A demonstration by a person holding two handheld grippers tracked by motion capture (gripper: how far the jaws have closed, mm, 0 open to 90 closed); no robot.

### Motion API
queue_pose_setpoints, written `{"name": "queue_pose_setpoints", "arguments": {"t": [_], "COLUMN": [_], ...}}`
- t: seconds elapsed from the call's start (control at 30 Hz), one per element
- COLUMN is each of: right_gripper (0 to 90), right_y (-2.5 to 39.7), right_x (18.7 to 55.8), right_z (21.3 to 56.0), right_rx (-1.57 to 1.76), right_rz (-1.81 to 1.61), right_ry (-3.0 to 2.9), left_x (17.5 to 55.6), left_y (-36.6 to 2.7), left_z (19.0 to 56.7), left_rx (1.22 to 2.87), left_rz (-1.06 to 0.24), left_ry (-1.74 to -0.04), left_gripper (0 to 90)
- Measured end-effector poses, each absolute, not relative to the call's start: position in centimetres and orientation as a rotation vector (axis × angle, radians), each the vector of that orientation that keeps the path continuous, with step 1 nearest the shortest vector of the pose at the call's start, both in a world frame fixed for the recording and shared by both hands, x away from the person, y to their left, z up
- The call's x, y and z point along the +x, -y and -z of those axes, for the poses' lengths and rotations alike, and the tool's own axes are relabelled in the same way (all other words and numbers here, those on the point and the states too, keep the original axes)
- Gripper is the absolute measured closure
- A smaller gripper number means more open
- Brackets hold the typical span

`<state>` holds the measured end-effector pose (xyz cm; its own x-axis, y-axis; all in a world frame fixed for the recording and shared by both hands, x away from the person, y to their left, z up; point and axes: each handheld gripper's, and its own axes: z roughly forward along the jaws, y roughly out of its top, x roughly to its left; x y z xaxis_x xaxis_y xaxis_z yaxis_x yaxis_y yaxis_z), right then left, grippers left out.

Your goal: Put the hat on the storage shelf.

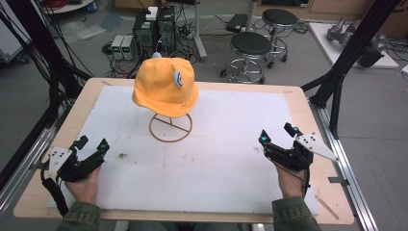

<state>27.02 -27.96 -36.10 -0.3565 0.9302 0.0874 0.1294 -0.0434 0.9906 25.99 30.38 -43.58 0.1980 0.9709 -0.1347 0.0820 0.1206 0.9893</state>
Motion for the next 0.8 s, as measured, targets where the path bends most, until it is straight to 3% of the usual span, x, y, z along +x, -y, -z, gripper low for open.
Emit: {"name": "queue_pose_setpoints", "arguments": {"t": [0.8], "right_gripper": [11.9], "right_y": [30.6], "right_x": [26.4], "right_z": [40.4], "right_rx": [1.304], "right_rz": [-1.327], "right_ry": [-1.384], "left_x": [25.9], "left_y": [-30.7], "left_z": [43.6], "left_rx": [1.238], "left_rz": [-0.932], "left_ry": [-1.175], "left_gripper": [25.9]}}
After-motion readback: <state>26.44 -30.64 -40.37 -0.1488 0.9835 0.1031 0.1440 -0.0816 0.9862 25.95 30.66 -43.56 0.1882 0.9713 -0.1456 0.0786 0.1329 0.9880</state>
